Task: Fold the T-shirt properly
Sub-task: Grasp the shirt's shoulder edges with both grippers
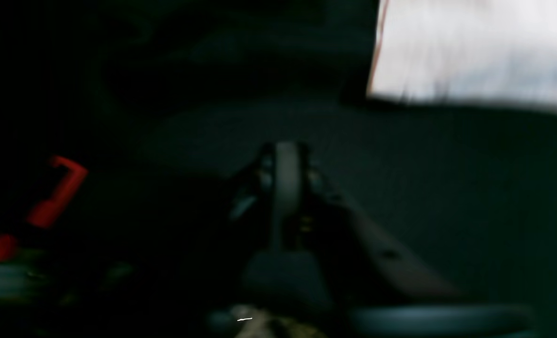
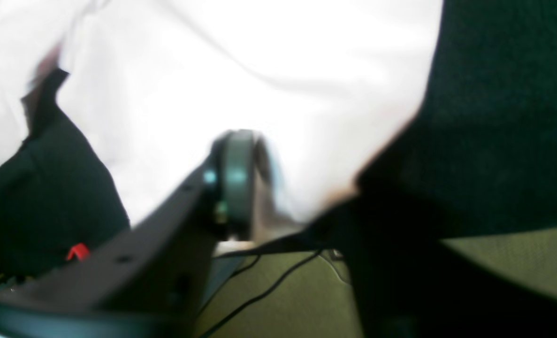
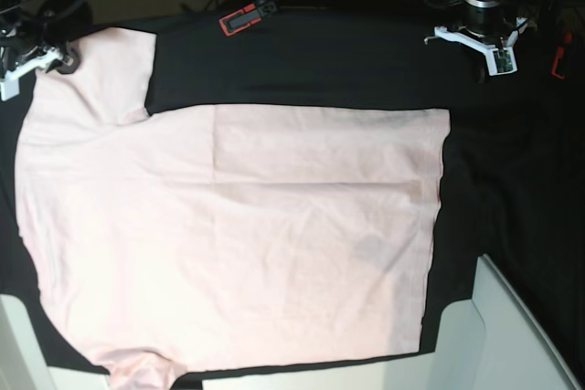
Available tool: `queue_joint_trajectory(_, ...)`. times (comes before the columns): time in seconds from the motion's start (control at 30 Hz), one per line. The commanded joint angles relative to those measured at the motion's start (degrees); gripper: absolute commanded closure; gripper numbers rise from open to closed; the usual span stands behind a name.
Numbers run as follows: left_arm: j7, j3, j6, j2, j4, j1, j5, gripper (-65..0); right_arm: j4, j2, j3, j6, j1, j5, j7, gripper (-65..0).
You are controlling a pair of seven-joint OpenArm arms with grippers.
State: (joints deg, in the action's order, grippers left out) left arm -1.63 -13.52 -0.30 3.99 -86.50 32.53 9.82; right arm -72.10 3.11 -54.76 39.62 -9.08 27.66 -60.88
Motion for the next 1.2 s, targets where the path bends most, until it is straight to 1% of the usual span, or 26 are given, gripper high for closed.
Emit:
queue_joint_trajectory(0.0,0.79,-0.42,0.51,0.98,-0.67,0.65,2.26,-16.5,-0.74,0.80,-0.05,0.38,0.07,0.87,0.27,-6.2)
queue_joint_trajectory(0.03,-0.61,-0.33,0.51,1.86,-0.84,0.65,4.55,-22.0,-0.74,0.80,-0.05,0.38,0.07,0.87,0.18,0.0)
queue_joint_trajectory(0.07,-2.90,0.02,0.51,2.74,-0.93,0.48,6.92,-27.0,-0.74,0.89,-0.05,0.38,0.07,0.87,0.18,0.0)
queue_joint_trajectory(0.1,-4.66,0.02,0.51,3.44,-0.93,0.13,8.50,-29.7,-0.74,0.89,-0.05,0.38,0.07,0.87,0.18,-1.0)
queue_joint_trajectory(0.13,-6.42,0.11,0.51,3.88,-0.75,-0.58,10.18,-31.2,-0.74,0.80,-0.05,0.38,0.07,0.87,0.18,-0.7)
queue_joint_trajectory(0.23,-9.05,-0.24,0.51,4.06,-0.67,-2.16,13.16,-31.7,-0.74,0.62,-0.05,0.38,0.07,0.69,0.18,0.0)
queue_joint_trajectory(0.37,-9.32,0.02,0.25,4.06,-1.11,-4.01,13.78,-31.9,-0.74,0.62,-0.05,0.38,0.07,0.69,0.18,0.0)
queue_joint_trajectory(0.4,-9.32,0.11,-0.63,4.06,-1.11,-4.71,14.13,-31.9,-0.74,0.62,-0.05,0.38,0.07,0.69,0.18,0.0)
queue_joint_trajectory(0.5,-9.32,0.11,-5.29,3.88,0.21,-7.44,16.07,-31.9,-0.74,0.62,-0.05,0.38,0.07,0.69,0.18,0.0)
queue_joint_trajectory(0.53,-9.32,0.11,-5.99,3.88,1.00,-8.14,16.68,-31.9,-0.74,0.62,-0.05,0.38,0.07,0.69,0.18,0.0)
queue_joint_trajectory(0.73,-9.32,1.08,-5.99,3.79,7.86,-13.24,17.74,-31.9,-0.74,0.62,-0.05,0.38,0.07,0.69,0.18,0.0)
queue_joint_trajectory(0.83,-9.32,3.45,-5.99,3.97,9.00,-13.50,17.74,-31.9,-0.74,0.62,-0.05,0.38,0.07,0.69,0.18,0.0)
queue_joint_trajectory(0.93,-9.32,3.63,-5.99,3.62,9.44,-13.50,17.74,-31.9,-0.74,0.62,-0.05,0.38,0.07,0.69,0.18,0.0)
queue_joint_trajectory(1.17,-9.32,3.63,-5.99,2.91,14.19,-15.44,17.74,-31.9,-0.74,0.62,-0.05,0.38,0.07,0.69,0.18,0.0)
